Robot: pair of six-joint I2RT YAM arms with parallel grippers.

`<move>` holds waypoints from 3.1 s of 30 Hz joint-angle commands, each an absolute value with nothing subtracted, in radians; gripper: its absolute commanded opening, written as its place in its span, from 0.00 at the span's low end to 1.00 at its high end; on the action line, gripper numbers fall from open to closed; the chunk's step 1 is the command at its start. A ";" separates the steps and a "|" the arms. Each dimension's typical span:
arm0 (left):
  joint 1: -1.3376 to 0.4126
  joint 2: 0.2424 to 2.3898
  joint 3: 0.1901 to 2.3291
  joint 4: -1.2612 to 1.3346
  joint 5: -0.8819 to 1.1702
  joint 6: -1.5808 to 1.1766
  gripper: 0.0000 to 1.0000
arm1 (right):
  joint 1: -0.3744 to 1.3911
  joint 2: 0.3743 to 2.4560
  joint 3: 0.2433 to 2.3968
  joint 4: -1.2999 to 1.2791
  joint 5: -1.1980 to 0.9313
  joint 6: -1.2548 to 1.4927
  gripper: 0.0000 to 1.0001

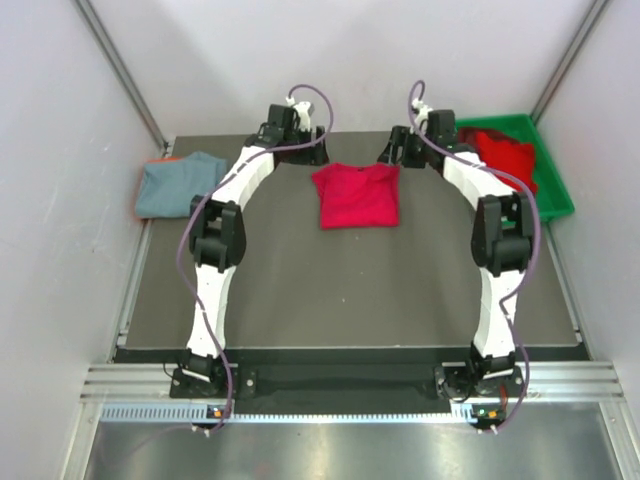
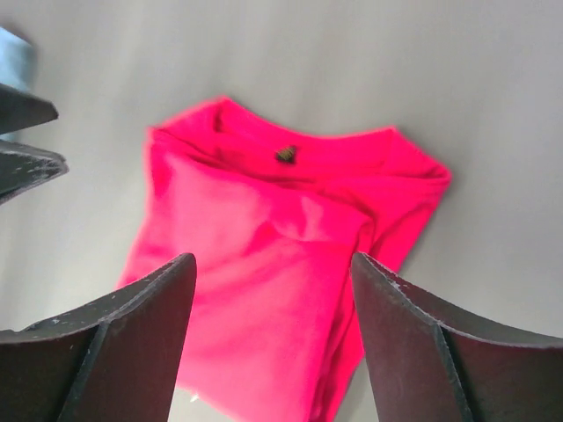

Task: Fold and stack the t-shirts
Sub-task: Fold the tshirt

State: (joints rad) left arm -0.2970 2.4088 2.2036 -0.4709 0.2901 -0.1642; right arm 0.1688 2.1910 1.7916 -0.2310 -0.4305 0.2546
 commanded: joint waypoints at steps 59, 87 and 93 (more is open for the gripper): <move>-0.380 2.293 1.813 -0.383 0.572 -0.338 0.84 | 0.203 2.539 2.144 -0.041 -0.529 0.548 0.74; -0.216 2.424 1.908 -0.308 0.640 -0.469 0.80 | 0.216 2.447 2.026 -0.054 -0.522 0.503 0.75; -0.218 2.517 1.924 -0.224 0.695 -0.529 0.76 | 0.216 2.431 2.002 -0.067 -0.523 0.499 0.75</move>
